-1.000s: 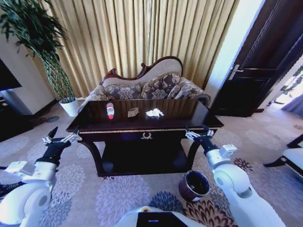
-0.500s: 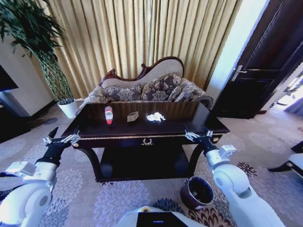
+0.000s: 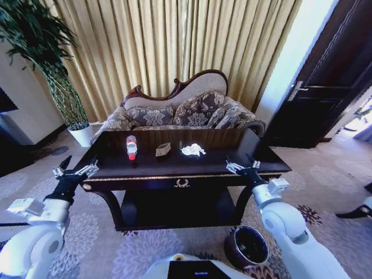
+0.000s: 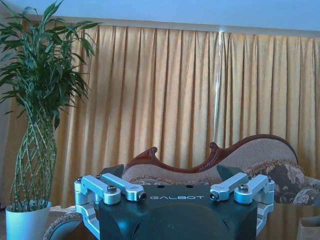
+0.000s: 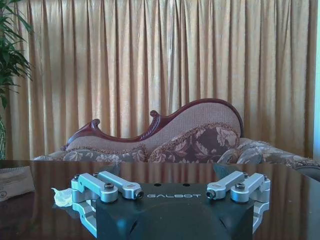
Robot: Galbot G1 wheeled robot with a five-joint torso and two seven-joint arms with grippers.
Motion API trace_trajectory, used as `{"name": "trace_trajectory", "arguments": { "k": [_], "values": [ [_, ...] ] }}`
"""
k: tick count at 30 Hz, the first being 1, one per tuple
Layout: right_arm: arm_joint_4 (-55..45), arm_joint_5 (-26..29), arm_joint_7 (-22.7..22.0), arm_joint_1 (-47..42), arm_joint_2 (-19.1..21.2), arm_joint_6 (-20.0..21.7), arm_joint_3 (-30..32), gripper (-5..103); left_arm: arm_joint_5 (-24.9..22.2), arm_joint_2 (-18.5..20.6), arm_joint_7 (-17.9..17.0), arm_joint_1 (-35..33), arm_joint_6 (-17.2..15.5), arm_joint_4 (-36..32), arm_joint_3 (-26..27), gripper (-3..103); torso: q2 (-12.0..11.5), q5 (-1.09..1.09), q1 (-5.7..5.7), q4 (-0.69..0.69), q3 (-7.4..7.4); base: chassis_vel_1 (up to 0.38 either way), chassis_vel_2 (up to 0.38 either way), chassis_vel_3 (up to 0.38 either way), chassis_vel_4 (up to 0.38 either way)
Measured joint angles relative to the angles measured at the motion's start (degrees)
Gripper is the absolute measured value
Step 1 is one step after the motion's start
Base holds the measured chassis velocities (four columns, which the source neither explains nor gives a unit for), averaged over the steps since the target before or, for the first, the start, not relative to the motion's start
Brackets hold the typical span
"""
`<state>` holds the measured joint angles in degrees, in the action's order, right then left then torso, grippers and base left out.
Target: Move to the front of the table and place the trash on the table into the trash bin.
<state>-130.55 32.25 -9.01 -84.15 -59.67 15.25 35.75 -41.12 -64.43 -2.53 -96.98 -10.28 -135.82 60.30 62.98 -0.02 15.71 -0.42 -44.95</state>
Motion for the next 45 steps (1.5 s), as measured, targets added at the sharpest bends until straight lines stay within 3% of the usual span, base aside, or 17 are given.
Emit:
{"name": "trace_trajectory", "arguments": {
  "k": [7, 11, 15, 21, 27, 35, 45],
  "values": [
    [-0.35, 0.45, -0.73, 0.11, 0.61, 0.34, -1.05, 100, 0.01, -0.02, 0.00, -0.08, 0.00, -0.10, -0.02, 100, 0.00, 0.00, 0.01, 0.00, 0.00, -0.021, 0.022, 0.019, -0.015],
    [-0.72, 3.87, -1.04, 0.60, 2.77, 0.76, -1.81, 100, 0.09, -0.17, 0.01, -0.23, 0.00, -0.23, -0.06, 100, 0.00, 0.01, -0.01, -0.01, 0.01, 0.000, 0.000, 0.000, 0.000],
    [1.93, 10.53, -1.05, 4.31, 8.64, 2.41, -2.74, 100, 0.13, -0.46, 0.02, -0.15, 0.00, -0.40, -0.52, 100, 0.00, 0.00, 0.00, 0.00, 0.01, 0.000, 0.000, 0.000, 0.000],
    [7.54, 11.96, 0.79, 10.12, 13.73, 4.14, -6.17, 100, 0.75, -0.90, 0.03, -0.28, 0.00, -1.09, -1.10, 100, 0.00, 0.00, 0.00, 0.01, 0.00, 0.000, 0.000, 0.000, 0.000],
    [10.76, 14.74, 1.05, 17.63, 17.97, 7.56, -13.95, 100, 1.89, -1.81, 0.12, -0.84, 0.02, -1.02, -1.16, 100, 0.00, 0.01, 0.00, 0.00, 0.00, 0.000, 0.000, 0.000, 0.000],
    [13.94, 19.24, 0.91, 28.93, 18.99, 10.86, -23.02, 100, 2.65, -2.52, 0.26, -1.03, 0.24, -0.55, -1.57, 100, 0.00, -0.01, 0.00, 0.01, 0.00, 0.000, 0.000, 0.000, 0.000],
    [19.37, 21.93, -2.19, 39.48, 15.66, 15.76, -34.12, 100, 3.36, -3.04, 0.25, -1.46, 0.29, -0.27, -1.60, 100, 0.00, 0.00, 0.00, 0.00, 0.00, 0.000, 0.000, 0.000, 0.000]
  ]
}}
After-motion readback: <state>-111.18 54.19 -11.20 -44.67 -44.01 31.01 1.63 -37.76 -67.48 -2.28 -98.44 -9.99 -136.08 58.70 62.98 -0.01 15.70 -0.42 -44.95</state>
